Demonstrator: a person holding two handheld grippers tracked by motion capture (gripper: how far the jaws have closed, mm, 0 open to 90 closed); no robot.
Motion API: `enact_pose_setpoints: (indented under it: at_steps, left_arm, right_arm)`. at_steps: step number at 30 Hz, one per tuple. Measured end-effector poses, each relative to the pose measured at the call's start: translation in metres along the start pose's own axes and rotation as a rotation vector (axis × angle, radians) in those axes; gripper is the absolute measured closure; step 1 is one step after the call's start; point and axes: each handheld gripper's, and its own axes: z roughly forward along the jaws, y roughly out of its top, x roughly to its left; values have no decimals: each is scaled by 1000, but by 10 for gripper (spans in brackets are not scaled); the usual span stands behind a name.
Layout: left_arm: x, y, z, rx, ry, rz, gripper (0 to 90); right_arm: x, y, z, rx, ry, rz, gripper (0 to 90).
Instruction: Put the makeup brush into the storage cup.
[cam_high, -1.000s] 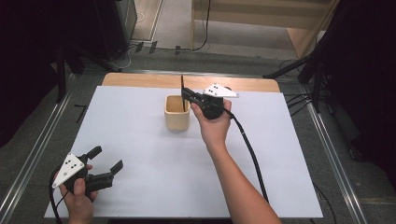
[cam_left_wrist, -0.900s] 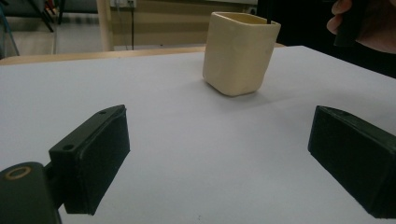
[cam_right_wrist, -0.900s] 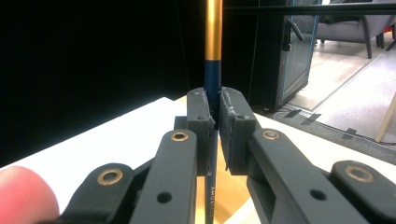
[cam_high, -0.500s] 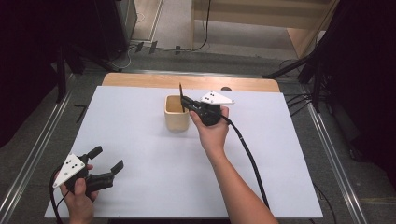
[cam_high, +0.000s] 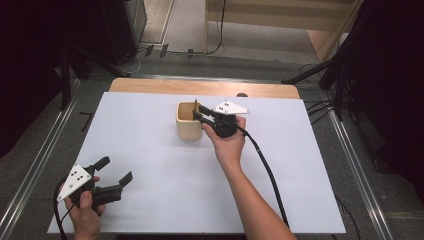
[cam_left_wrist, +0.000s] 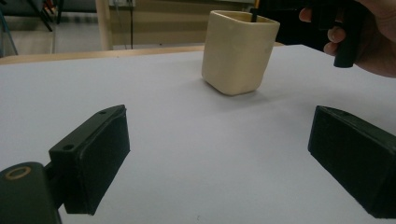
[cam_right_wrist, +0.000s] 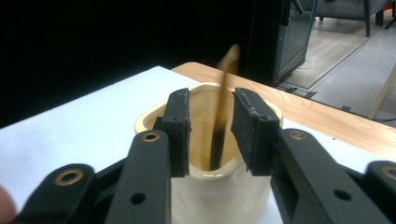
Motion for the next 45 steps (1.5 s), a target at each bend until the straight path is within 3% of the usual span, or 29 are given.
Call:
enact_pose_setpoints:
  at_steps: [3, 7, 10, 13, 18, 20, 30, 34, 45]
  left_arm:
    - [0, 0, 0, -1, 1, -3, 61]
    - [0, 0, 0, -1, 1, -4, 61]
    - [0, 0, 0, -1, -1, -1, 61]
    - [0, 0, 0, 1, 0, -1, 61]
    - [-1, 0, 1, 1, -1, 1, 61]
    - [-1, 0, 1, 2, -2, 1, 61]
    - [-2, 0, 1, 0, -3, 4, 61]
    - [-3, 1, -1, -24, -12, 12, 60]
    - [-4, 0, 0, -12, -13, 19, 60]
  right_arm:
    - [3, 0, -4, 5, -28, -21, 532]
    - [3, -3, -14, -16, -41, -2, 376]
    - [3, -5, -22, -26, -55, -9, 314]
    - [1, -7, -31, -4, -72, 12, 186]
    - [-3, -12, -49, -4, -79, 36, 99]
    - [-5, -15, -55, 4, -93, 37, 10]
    - [-16, -37, -85, 6, -124, 58, 0]
    - [-19, -45, -96, 9, -136, 53, 0]
    - [-23, -63, -123, 4, -169, 61, 0]
